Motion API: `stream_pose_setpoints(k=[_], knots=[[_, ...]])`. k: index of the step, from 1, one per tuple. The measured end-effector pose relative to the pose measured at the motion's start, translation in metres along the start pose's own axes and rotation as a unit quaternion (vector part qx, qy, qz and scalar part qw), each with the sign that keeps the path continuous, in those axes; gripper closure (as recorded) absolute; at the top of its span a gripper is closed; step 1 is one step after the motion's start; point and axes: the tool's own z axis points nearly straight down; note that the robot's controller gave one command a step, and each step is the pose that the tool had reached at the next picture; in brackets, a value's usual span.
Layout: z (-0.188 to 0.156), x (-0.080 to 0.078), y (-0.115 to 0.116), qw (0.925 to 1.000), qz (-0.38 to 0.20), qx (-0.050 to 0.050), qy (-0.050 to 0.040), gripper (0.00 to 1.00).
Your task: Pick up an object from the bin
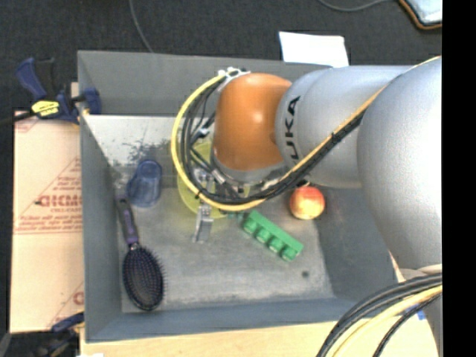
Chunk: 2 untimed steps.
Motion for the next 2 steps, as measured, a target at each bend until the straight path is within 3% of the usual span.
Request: stream_pose_setpoints(k=[1, 2], knots=[[0.0027, 0.0335, -0.0443, 0.9947, -0.102, 0.0, 0.0113, 0.0], [0.0016, 0.037, -0.0492, 0.9935, -0.113, 0.0, 0.0105, 0.0]])
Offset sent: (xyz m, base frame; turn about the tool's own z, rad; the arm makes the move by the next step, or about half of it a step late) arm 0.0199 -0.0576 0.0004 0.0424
